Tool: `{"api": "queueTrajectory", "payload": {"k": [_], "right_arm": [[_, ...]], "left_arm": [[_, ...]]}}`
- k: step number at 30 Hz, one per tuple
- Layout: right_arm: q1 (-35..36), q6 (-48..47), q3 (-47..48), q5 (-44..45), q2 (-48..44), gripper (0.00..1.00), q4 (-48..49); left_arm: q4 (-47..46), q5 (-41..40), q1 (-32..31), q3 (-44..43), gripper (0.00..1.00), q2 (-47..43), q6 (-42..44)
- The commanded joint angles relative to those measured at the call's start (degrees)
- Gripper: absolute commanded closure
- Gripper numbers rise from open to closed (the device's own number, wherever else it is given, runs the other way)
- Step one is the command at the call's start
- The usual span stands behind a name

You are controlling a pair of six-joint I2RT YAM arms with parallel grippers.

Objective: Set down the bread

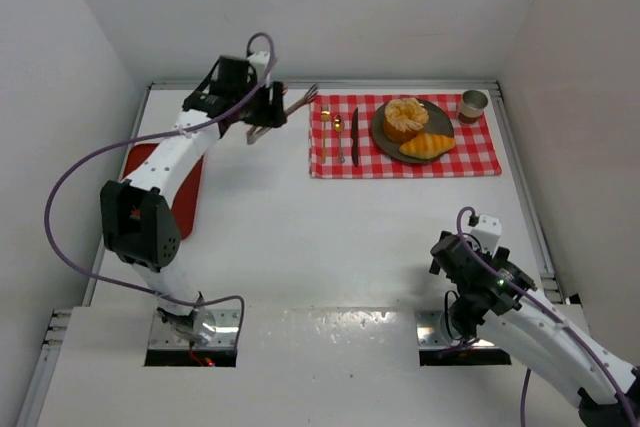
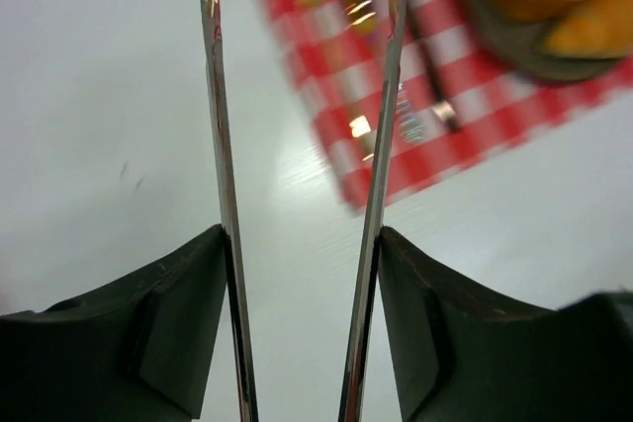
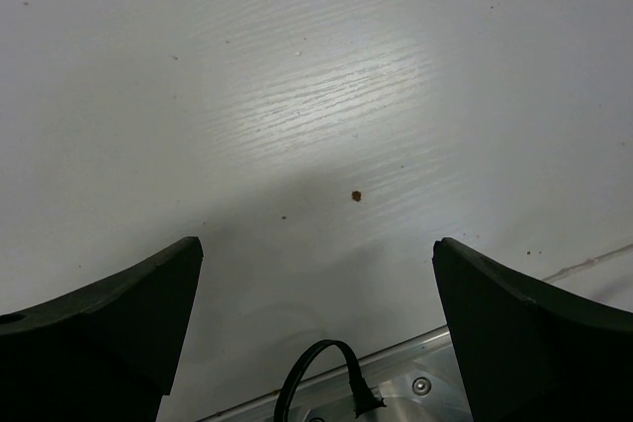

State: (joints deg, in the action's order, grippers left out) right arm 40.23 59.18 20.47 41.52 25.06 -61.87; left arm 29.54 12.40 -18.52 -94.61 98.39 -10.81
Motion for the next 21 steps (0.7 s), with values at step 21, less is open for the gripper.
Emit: {"api": "queueTrajectory", "payload": {"k": [21], "right_arm": [[0.03, 1.55, 1.33, -4.69, -1.68, 0.01, -4.31]], "left_arm": [[4.55, -1.87, 11.57, 16.04, 0.25, 10.16, 6.14]]}}
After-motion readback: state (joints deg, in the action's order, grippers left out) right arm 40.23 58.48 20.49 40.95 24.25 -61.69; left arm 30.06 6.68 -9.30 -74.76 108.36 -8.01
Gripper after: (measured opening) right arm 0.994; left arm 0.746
